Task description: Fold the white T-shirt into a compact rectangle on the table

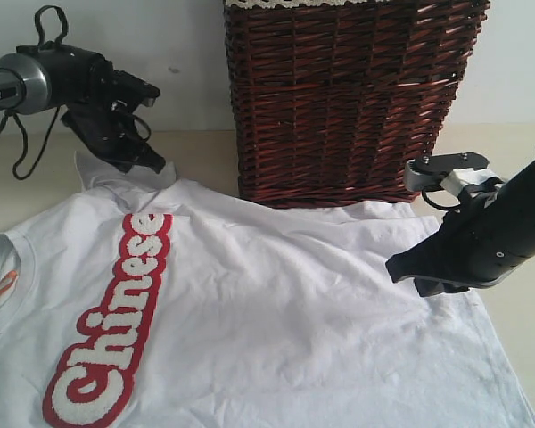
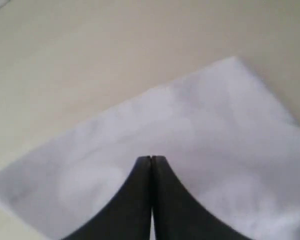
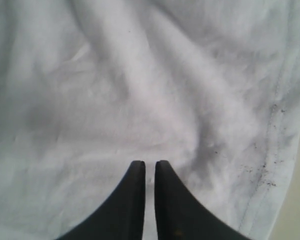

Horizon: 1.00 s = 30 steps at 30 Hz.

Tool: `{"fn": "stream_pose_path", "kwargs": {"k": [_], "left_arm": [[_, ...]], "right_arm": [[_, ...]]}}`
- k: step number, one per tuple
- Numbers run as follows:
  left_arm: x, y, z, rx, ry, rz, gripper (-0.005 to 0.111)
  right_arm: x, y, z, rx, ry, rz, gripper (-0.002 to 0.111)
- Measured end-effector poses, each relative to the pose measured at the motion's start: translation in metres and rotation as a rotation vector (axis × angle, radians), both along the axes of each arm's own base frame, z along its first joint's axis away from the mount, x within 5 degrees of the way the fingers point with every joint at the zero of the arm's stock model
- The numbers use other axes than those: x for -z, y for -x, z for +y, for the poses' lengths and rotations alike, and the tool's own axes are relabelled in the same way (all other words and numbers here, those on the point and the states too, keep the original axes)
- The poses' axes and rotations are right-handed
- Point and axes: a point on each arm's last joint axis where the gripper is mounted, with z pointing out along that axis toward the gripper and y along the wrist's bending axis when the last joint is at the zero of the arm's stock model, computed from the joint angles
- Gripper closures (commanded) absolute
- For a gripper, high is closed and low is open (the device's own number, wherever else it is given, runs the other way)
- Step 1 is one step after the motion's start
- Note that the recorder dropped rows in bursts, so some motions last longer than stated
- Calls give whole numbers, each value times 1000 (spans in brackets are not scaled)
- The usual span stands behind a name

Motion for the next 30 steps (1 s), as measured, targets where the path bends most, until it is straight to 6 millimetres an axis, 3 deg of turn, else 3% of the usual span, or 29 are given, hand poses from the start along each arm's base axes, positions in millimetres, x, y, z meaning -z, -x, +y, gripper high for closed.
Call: {"fn": "stream_pose_path", "kwargs": {"k": [2,4,6,8,9,11,15,18,23,30], "left_arm": [[0,0,12,-61,-32,16,104],[1,1,24,-114,-44,44,93],[2,1,37,-185,-35,69,74],[3,1,48,-262,2,75,41],[3,0,53,-296,26,79,35],[4,-1,65,-365,98,95,44],[3,-5,68,-373,178,72,66],[1,-9,59,-311,259,37,106],[20,-8,63,-305,252,85,107],[10,-12,69,-297,246,27,107]], "right_arm": [[0,0,0,0,0,0,98],[0,0,0,0,0,0,98],[0,0,0,0,0,1,98],[0,0,0,-1,0,4,98],[0,0,0,-1,0,4,98],[0,0,0,-1,0,4,98],[0,1,0,-2,0,6,98],[0,1,0,-2,0,6,98],[0,1,0,-2,0,6,98],[0,1,0,-2,0,9,98]]}}
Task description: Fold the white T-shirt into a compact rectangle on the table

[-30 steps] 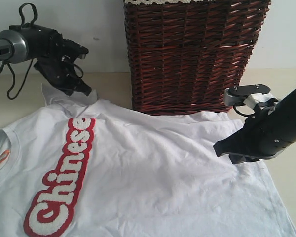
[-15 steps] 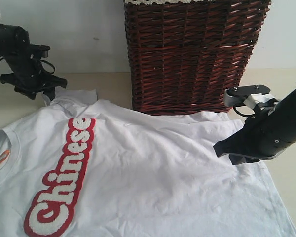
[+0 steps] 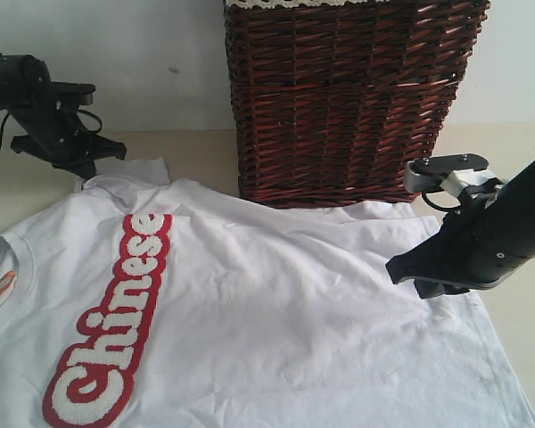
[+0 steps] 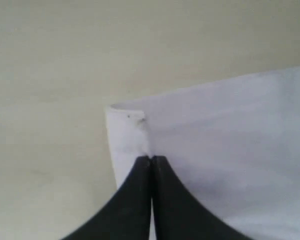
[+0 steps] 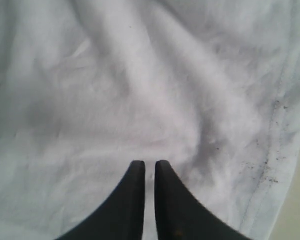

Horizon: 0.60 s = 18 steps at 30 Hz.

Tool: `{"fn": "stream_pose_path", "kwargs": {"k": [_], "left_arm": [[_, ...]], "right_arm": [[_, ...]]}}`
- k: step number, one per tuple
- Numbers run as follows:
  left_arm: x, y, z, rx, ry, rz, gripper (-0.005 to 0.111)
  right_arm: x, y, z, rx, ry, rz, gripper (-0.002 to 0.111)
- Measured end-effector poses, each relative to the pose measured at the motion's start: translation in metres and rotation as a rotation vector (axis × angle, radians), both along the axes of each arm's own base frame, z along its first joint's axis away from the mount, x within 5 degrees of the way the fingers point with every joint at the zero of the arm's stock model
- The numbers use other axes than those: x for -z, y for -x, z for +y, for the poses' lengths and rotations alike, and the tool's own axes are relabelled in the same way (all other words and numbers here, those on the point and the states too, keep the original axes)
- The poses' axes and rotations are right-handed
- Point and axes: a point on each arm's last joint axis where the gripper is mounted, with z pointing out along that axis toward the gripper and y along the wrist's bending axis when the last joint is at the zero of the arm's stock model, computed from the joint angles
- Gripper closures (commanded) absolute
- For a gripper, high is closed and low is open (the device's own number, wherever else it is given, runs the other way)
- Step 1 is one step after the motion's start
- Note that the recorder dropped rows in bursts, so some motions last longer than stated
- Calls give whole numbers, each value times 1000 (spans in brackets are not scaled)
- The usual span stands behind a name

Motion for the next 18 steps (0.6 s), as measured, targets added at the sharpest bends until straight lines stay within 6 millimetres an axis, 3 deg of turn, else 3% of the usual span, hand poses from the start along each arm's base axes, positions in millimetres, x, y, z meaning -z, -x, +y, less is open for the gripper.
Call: {"fn": "stream_pose_path", "kwargs": {"k": [5,11,13,16,18], "left_arm": [[-43,-5,-3,153,-73,-163,107],[-54,-6,-6,191,-88,-209,107],[-65,-6,-8,195,-82,-248,107],[-98,-3,-14,267,-118,-340,107],[-107,-1,-17,305,-139,-360,107]], "right_arm": [[0,0,0,0,0,1,98],[0,0,0,0,0,1,98],[0,0,0,0,0,1,98],[0,0,0,0,0,-1,98],[0,0,0,0,0,-1,98]]}}
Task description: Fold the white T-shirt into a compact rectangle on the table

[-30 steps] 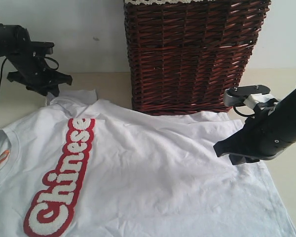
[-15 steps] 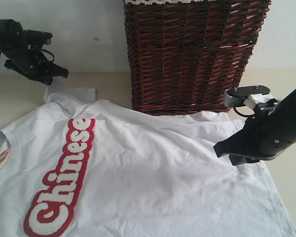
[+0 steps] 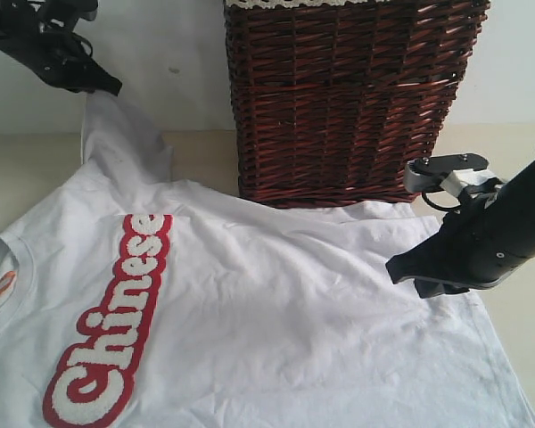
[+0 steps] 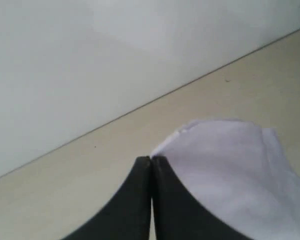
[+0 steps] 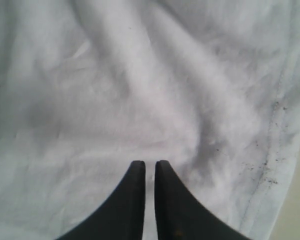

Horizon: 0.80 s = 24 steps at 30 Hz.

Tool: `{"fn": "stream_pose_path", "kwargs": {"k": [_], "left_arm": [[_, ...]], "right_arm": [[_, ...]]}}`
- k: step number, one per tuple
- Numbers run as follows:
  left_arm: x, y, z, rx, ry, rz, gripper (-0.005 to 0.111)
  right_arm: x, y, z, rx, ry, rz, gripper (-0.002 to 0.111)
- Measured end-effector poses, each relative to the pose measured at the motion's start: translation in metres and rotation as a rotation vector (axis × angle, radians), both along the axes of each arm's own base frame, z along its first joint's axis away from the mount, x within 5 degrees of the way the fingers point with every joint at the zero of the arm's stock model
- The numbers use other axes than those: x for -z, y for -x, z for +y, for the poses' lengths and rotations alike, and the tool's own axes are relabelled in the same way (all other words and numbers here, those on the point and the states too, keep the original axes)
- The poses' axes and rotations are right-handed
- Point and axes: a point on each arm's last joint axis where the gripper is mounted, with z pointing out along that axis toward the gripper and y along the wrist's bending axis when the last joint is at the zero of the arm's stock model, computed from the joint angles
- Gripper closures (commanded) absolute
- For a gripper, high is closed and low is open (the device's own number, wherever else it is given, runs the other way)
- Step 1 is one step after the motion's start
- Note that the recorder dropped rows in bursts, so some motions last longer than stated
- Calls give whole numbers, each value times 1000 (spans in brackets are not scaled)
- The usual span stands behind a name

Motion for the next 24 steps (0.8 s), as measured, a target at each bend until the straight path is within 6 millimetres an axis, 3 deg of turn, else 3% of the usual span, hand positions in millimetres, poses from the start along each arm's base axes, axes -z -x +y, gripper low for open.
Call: {"fn": "stream_pose_path", "kwargs": {"k": [10,17,20,22,24], "left_arm": [[-2,1,-2,41,-34,-4,107],[-32,11,-33,185,-118,-96,107],[-38,12,-37,200,-125,-120,106],[-37,12,-36,195,-124,-112,93],[-35,12,-29,172,-117,-93,70]], "right_arm": [[0,0,0,2,0,0,98],[0,0,0,2,0,0,98],[0,0,0,2,0,0,98],[0,0,0,2,0,0,98],[0,0,0,2,0,0,98]]}}
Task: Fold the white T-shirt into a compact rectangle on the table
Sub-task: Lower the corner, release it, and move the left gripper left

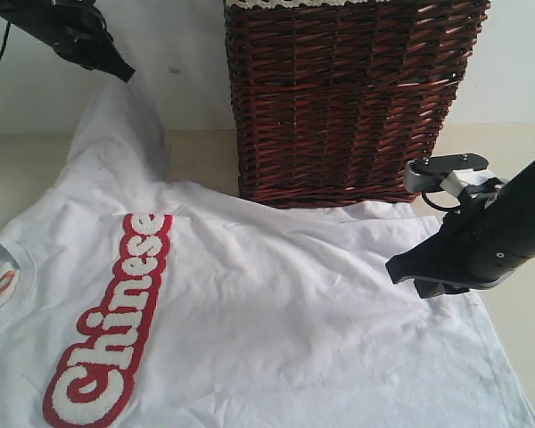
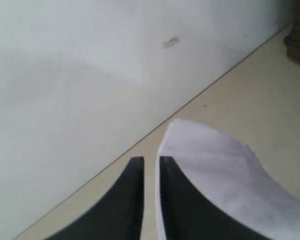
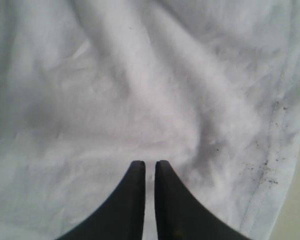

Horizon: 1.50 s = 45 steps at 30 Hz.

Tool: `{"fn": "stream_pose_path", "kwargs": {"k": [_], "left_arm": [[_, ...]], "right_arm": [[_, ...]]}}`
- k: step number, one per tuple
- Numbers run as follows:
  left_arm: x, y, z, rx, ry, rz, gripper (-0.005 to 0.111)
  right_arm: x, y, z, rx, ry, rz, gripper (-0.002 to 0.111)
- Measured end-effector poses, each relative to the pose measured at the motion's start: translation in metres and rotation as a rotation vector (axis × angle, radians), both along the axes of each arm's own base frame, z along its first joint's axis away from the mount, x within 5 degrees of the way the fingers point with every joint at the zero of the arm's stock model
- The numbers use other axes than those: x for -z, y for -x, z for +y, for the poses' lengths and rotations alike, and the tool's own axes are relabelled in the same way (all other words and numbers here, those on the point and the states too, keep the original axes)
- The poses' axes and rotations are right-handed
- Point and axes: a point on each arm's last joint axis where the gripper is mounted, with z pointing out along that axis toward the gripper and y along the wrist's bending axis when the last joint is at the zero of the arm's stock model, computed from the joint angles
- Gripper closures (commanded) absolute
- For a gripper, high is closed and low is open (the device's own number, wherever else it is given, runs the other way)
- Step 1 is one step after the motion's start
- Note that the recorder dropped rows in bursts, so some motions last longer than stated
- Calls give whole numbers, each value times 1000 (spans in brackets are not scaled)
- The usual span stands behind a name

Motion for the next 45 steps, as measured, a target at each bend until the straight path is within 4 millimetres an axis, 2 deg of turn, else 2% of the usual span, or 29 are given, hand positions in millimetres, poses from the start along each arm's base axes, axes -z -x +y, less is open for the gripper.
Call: {"fn": "stream_pose_path", "kwargs": {"k": [2,4,6,9,13,14,19,22,28,32,34,37,40,45], "left_arm": [[3,-1,7,-31,5,17,58],[4,-2,14,-74,12,28,53],[5,-1,19,-130,31,56,58],[10,2,26,-190,41,121,75],[30,11,28,-210,3,279,104],[40,14,28,-211,-3,336,106],[96,36,25,-169,-25,611,107],[115,50,24,-151,-19,713,107],[123,78,23,-103,-6,827,107],[131,96,29,-127,-56,878,107],[129,104,33,-133,-84,886,107],[116,113,37,-132,-113,867,107],[91,124,39,-81,-135,825,107],[54,157,44,44,-198,813,107]], "right_arm": [[0,0,0,0,0,0,98],[0,0,0,0,0,0,98],[0,0,0,0,0,0,98],[0,0,0,0,0,0,98],[0,0,0,-2,1,0,98],[0,0,0,-2,1,0,98],[0,0,0,-16,5,-4,98],[0,0,0,-21,6,-5,98],[0,0,0,-21,6,-5,98],[0,0,0,-21,6,-5,98],[0,0,0,-21,6,-5,98],[0,0,0,-22,6,-6,98],[0,0,0,-22,6,-6,98],[0,0,0,-21,5,-5,98]]}}
